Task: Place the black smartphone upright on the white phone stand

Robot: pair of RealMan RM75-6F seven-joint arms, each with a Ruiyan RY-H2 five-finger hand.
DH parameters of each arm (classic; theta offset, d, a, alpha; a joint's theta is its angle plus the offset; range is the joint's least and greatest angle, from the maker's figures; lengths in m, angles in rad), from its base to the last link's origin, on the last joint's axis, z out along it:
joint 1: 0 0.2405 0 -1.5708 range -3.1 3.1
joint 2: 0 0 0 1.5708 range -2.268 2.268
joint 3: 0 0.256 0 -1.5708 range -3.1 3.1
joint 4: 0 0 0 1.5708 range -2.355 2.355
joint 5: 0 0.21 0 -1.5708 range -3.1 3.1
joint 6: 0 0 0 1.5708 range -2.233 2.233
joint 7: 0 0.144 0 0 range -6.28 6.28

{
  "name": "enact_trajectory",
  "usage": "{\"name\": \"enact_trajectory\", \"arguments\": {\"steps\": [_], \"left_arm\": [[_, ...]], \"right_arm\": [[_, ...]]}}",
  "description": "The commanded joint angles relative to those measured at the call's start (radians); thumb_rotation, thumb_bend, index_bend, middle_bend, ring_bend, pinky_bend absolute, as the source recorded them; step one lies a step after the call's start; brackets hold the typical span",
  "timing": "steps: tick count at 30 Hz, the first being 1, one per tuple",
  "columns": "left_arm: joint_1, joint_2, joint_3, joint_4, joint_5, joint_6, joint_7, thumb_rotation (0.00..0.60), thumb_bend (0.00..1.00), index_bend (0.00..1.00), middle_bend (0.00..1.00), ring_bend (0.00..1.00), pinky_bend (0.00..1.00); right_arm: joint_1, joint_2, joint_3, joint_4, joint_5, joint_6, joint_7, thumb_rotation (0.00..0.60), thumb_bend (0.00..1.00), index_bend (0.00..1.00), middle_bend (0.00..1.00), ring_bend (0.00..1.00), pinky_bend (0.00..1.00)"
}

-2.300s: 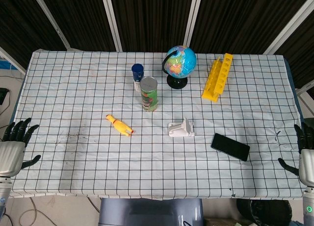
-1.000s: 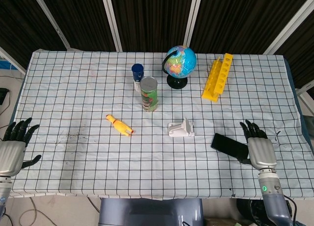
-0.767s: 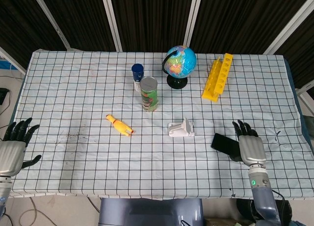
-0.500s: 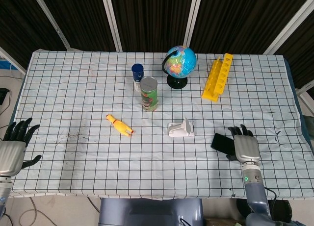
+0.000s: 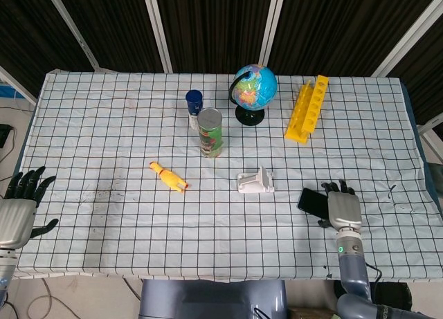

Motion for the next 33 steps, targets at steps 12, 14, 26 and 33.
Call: {"name": "enact_trajectory", "arguments": {"steps": [12, 14, 26, 33], "left_arm": [[0.0, 0.0, 0.001, 0.002, 0.002, 0.0, -0.002, 0.6, 0.1, 0.14, 0.0, 0.0, 0.0], [0.0, 0.0, 0.001, 0.002, 0.002, 0.0, -0.003, 0.6, 0.1, 0.14, 0.0, 0.0, 0.0], [-0.001, 0.0, 0.001, 0.002, 0.002, 0.0, -0.004, 0.6, 0.1, 0.14, 0.0, 0.0, 0.0], [-0.001, 0.0, 0.001, 0.002, 0.003, 0.0, -0.002, 0.6, 0.1, 0.14, 0.0, 0.0, 0.0]], "right_arm": [[0.04, -0.033, 0.009, -0.007, 0.113, 0.023, -0.017, 0.6, 0.18, 0.25, 0.22, 0.06, 0.18], [0.044, -0.036, 0.006, 0.001, 0.118, 0.024, -0.014, 0.6, 0.18, 0.26, 0.22, 0.06, 0.18], [0.061, -0.053, 0.006, 0.062, 0.164, 0.012, -0.004, 0.6, 0.2, 0.31, 0.25, 0.06, 0.18], [0.067, -0.056, 0.01, 0.088, 0.192, 0.005, 0.006, 0.6, 0.2, 0.31, 0.25, 0.06, 0.18]]}}
